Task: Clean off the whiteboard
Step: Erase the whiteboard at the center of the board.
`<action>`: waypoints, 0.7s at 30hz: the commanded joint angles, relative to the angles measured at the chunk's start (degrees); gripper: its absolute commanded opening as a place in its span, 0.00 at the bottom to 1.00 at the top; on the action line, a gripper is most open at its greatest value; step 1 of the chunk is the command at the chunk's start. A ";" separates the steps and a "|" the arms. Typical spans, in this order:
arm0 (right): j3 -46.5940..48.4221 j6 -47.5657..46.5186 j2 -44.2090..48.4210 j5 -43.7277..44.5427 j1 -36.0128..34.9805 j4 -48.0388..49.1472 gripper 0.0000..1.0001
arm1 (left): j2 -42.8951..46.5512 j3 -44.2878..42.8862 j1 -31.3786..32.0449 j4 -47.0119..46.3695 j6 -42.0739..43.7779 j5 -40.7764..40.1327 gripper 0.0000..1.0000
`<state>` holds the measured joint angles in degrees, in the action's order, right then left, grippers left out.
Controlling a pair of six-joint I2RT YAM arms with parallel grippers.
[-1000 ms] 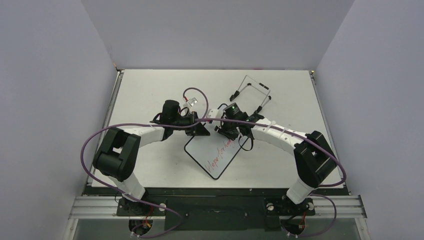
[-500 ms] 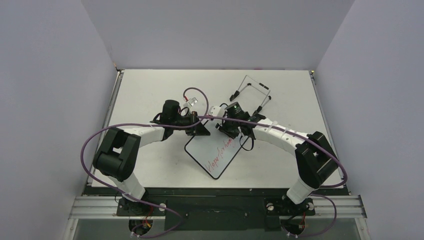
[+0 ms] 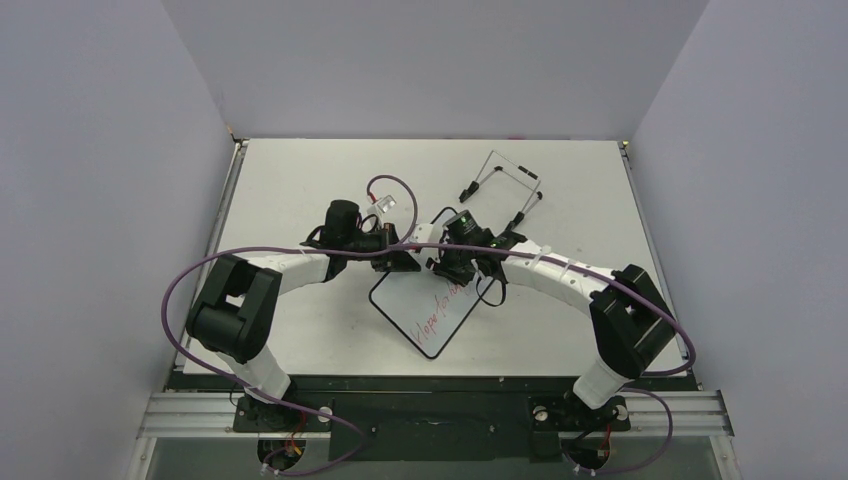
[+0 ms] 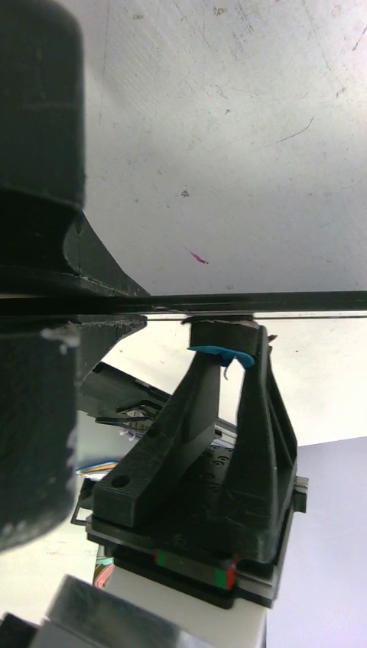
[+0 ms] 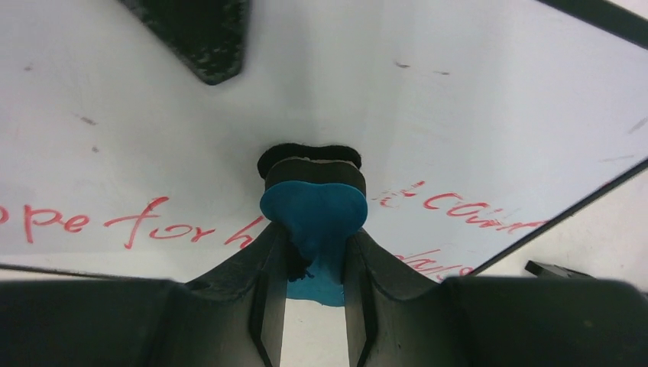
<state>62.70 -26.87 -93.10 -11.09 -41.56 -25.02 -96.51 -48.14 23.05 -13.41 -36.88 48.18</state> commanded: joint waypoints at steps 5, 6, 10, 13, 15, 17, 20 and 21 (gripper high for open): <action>-0.55 2.78 1.43 7.03 3.53 7.41 0.00 | 1.78 -0.59 0.57 -4.25 0.06 3.72 0.00; -0.16 0.42 0.86 5.98 3.51 4.46 0.00 | 1.86 -0.57 0.61 -4.25 0.06 3.65 0.00; 0.79 -4.41 0.46 -2.91 2.42 -1.63 0.00 | 1.98 -0.39 0.59 -4.50 -0.07 3.65 0.00; 0.64 -4.63 1.20 -3.99 -0.58 -1.03 0.00 | 2.14 -0.14 0.66 -4.75 -0.26 3.67 0.00; 0.93 -2.63 1.29 -2.36 -1.44 1.13 0.00 | 2.24 -0.09 0.64 -4.76 -0.36 3.66 0.00; 0.83 0.59 1.52 1.25 -1.03 4.33 0.00 | 2.44 -0.03 0.68 -4.70 -0.23 3.63 0.00; 0.03 6.46 1.89 6.57 1.16 8.46 0.00 | 2.57 0.10 0.68 -4.70 -0.21 3.66 0.00; -0.17 7.40 1.90 8.60 2.28 9.71 0.00 | 2.45 0.04 0.66 -4.70 -0.21 3.62 0.00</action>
<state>62.13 -26.26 -92.99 -8.62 -41.56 -24.36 -96.44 -47.51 23.07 -13.65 -37.41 48.25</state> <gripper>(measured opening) 0.240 0.032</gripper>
